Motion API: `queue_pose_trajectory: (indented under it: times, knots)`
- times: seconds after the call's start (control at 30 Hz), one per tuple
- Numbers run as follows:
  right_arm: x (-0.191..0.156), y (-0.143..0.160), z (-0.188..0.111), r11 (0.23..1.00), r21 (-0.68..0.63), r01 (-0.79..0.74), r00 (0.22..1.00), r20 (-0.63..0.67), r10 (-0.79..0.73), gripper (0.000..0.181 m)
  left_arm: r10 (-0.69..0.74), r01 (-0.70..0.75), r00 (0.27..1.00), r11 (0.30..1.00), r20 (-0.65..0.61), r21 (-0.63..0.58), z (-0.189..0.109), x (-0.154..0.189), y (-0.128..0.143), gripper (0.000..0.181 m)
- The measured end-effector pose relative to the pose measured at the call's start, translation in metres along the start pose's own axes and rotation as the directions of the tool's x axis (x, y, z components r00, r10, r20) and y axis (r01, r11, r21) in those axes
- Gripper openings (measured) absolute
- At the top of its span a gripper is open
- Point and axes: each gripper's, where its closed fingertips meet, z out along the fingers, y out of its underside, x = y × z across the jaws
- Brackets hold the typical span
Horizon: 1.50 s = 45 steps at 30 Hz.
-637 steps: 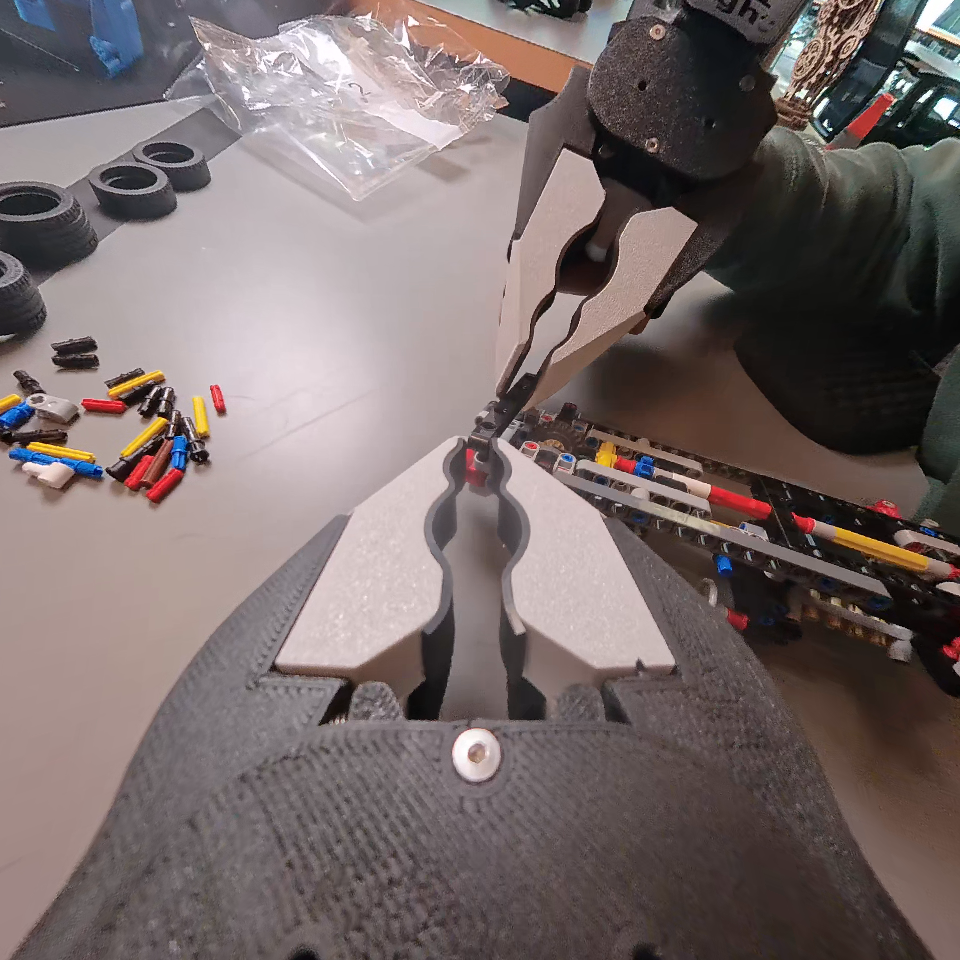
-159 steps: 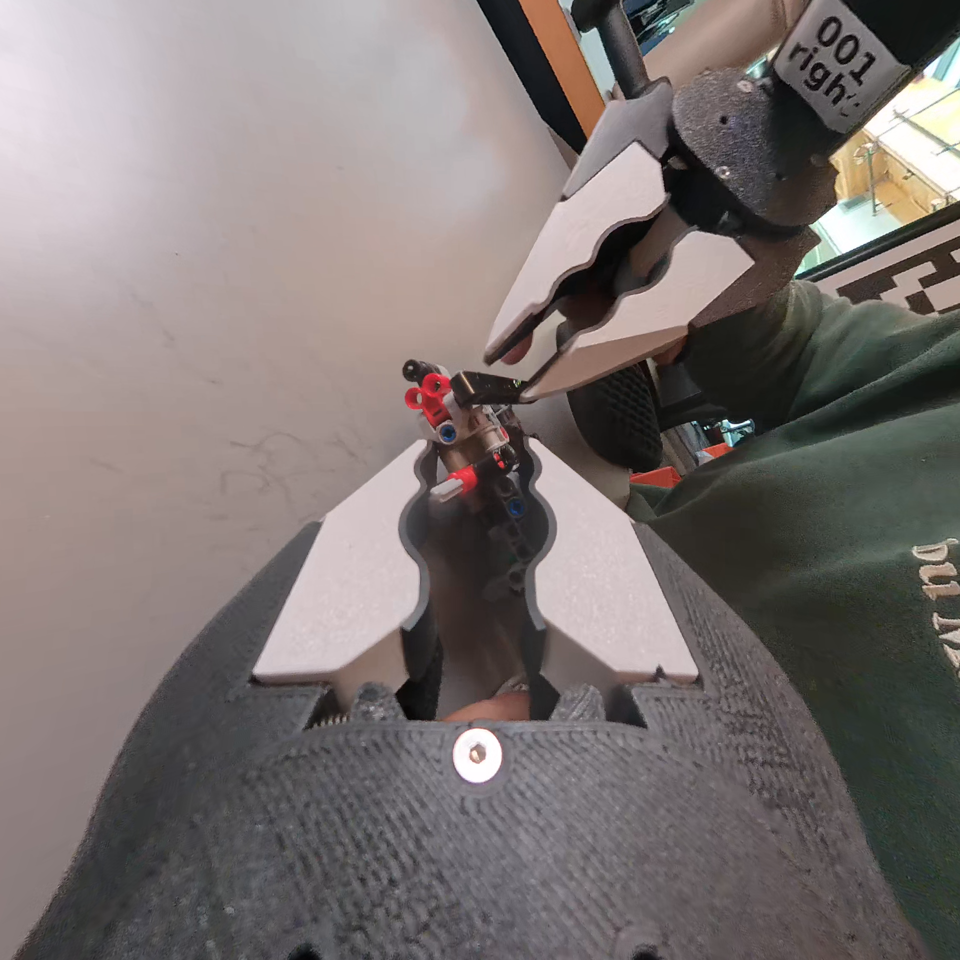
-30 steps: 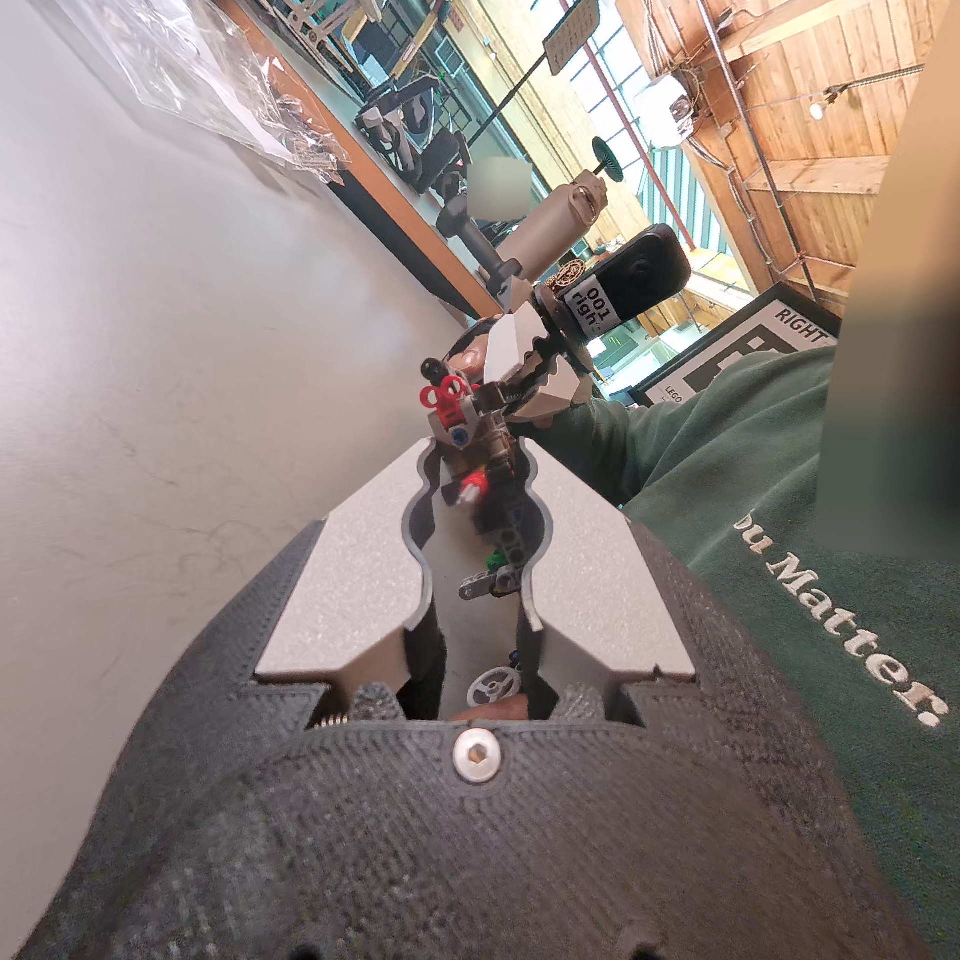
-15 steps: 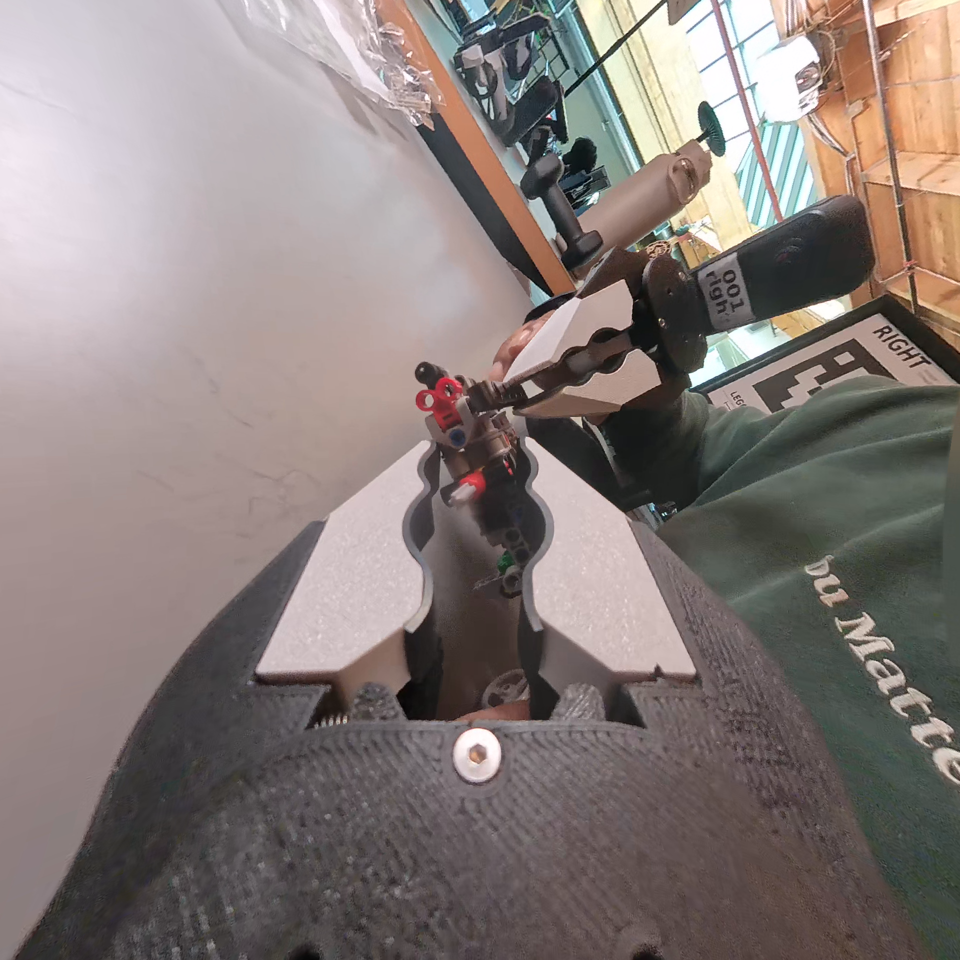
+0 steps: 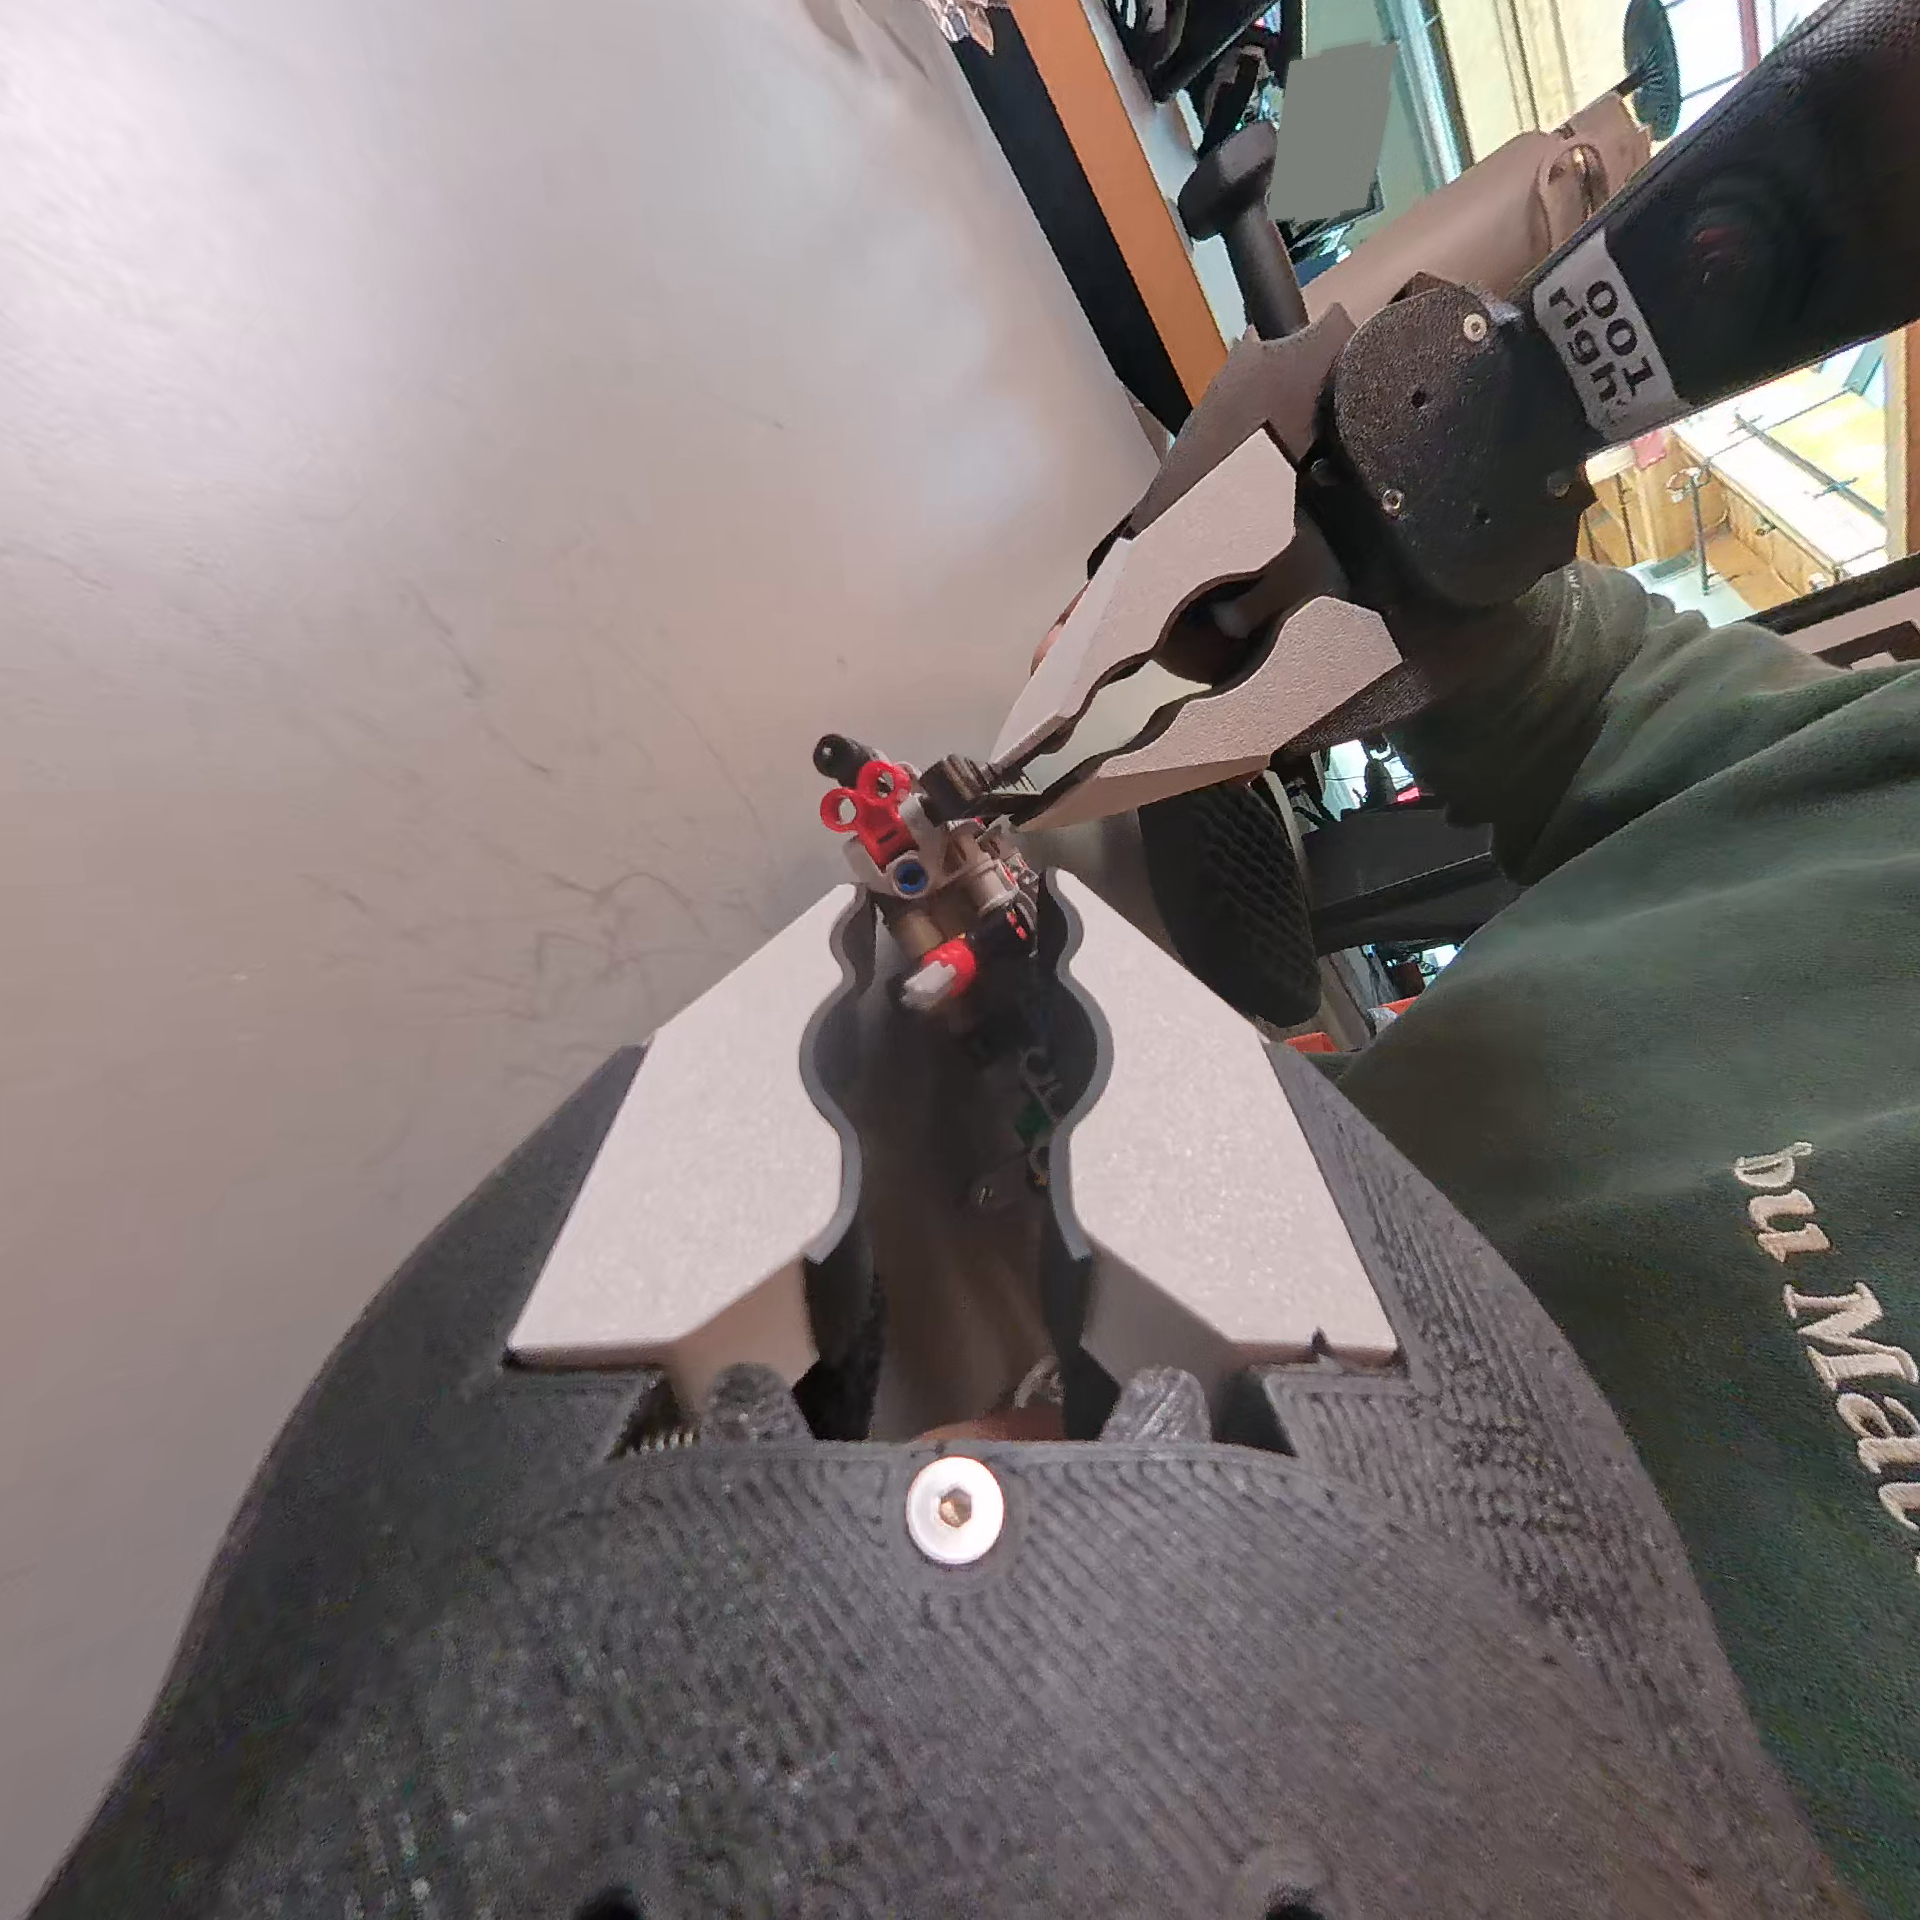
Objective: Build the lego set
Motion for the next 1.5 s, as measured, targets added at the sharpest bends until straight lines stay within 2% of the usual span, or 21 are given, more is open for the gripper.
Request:
queue_pose_trajectory:
  times: [0.27, 0.5, 0.67, 0.73, 0.8, 0.87, 0.9, 1.03, 1.1, 1.17, 1.23, 1.3, 1.43, 1.5]
  knots:
    - [-0.004, 0.0, 0.004, 0.999, -0.045, -0.026, 0.998, 0.05, 0.028, 0.005, 0.007, -0.007, 1.0, 1.0, 0.009, 0.017, 0.0, -0.001, -0.001, 0.029]
    - [-0.004, 0.001, 0.008, 0.997, -0.059, -0.05, 0.999, -0.002, 0.05, 0.005, 0.009, -0.009, 1.0, 0.999, 0.011, 0.041, -0.002, -0.001, -0.002, 0.028]
    - [-0.006, -0.002, 0.005, 0.995, 0.017, -0.099, 0.995, -0.005, 0.099, 0.006, -0.022, 0.023, 0.999, 0.999, -0.026, 0.047, -0.004, 0.0, -0.004, 0.028]
    - [-0.012, -0.008, -0.003, 0.99, 0.097, -0.104, 0.994, 0.019, 0.103, 0.015, -0.021, 0.025, 0.998, 0.998, -0.059, 0.066, -0.007, 0.003, -0.007, 0.028]
    - [-0.008, -0.012, -0.014, 0.979, 0.18, -0.096, 0.994, -0.026, 0.102, 0.025, -0.014, 0.024, 0.994, 0.995, -0.105, 0.097, -0.012, 0.009, -0.012, 0.027]
    - [0.0, -0.015, -0.025, 0.948, 0.283, -0.144, 0.984, -0.063, 0.168, 0.027, 0.013, 0.004, 0.991, 0.992, -0.131, 0.127, -0.017, 0.014, -0.017, 0.026]
    - [0.0, -0.017, -0.028, 0.923, 0.333, -0.194, 0.975, -0.037, 0.218, 0.031, 0.024, -0.005, 0.991, 0.99, -0.134, 0.139, -0.018, 0.015, -0.019, 0.026]
    - [-0.007, -0.04, -0.043, 0.734, 0.517, -0.44, 0.897, 0.214, 0.387, 0.037, 0.102, -0.055, 0.972, 0.974, -0.21, 0.219, -0.025, 0.035, -0.032, 0.025]
    - [-0.008, -0.051, -0.048, 0.672, 0.553, -0.492, 0.87, 0.299, 0.391, 0.04, 0.181, -0.115, 0.954, 0.958, -0.24, 0.264, -0.03, 0.052, -0.039, 0.025]
    - [-0.017, -0.065, -0.058, 0.632, 0.575, -0.52, 0.853, 0.393, 0.344, 0.034, 0.268, -0.189, 0.934, 0.932, -0.237, 0.309, -0.035, 0.067, -0.046, 0.026]
    - [-0.028, -0.081, -0.073, 0.607, 0.627, -0.488, 0.868, 0.424, 0.26, 0.027, 0.344, -0.247, 0.906, 0.903, -0.248, 0.35, -0.043, 0.084, -0.051, 0.025]
    - [-0.034, -0.093, -0.085, 0.612, 0.675, -0.412, 0.905, 0.383, 0.187, 0.027, 0.423, -0.316, 0.874, 0.869, -0.239, 0.381, -0.051, 0.1, -0.056, 0.025]
    - [-0.051, -0.118, -0.116, 0.599, 0.792, -0.119, 0.987, 0.16, -0.015, 0.026, 0.58, -0.471, 0.79, 0.783, -0.201, 0.407, -0.063, 0.134, -0.063, 0.024]
    - [-0.059, -0.127, -0.128, 0.59, 0.807, 0.019, 0.994, 0.05, -0.099, 0.026, 0.642, -0.538, 0.741, 0.743, -0.198, 0.398, -0.068, 0.15, -0.063, 0.034]
